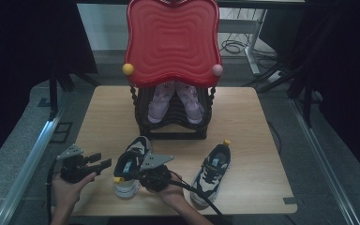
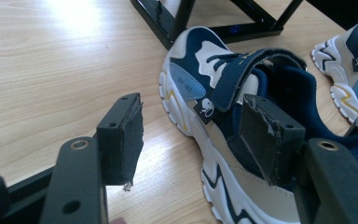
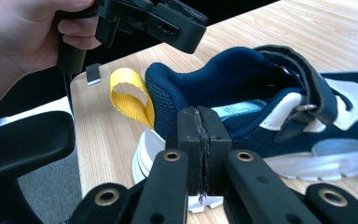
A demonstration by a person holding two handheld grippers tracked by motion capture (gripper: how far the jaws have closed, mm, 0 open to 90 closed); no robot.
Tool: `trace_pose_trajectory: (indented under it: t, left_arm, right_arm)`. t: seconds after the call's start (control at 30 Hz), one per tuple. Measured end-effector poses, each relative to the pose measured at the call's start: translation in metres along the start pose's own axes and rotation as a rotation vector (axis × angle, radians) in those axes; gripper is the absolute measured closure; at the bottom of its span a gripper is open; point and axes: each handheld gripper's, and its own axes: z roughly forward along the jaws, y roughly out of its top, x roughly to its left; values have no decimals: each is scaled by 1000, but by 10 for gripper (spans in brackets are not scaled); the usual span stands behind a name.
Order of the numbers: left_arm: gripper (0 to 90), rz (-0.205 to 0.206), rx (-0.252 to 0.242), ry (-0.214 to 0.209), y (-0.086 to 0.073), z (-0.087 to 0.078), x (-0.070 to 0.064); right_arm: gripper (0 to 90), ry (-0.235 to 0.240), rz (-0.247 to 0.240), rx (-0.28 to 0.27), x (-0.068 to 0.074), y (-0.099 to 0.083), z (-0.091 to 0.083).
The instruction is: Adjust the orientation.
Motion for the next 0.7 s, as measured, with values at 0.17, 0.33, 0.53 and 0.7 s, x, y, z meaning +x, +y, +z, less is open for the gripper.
trace_pose_trajectory:
  t: [0.17,0.33,0.53,0.7]
  left_arm:
    - [396,-23,-29,20,0,-11,9]
    - [396,-38,-38,25,-1,-15,15]
    - [396,-45,-38,23,-1,-15,17]
    - [396,-46,-33,23,-2,-15,18]
  right_arm:
    - [891,15,-6,-4,2,5,11]
    - [890,13,-15,5,2,10,18]
    - [890,23,-18,8,2,17,28]
    - [891,26,-21,7,4,20,34]
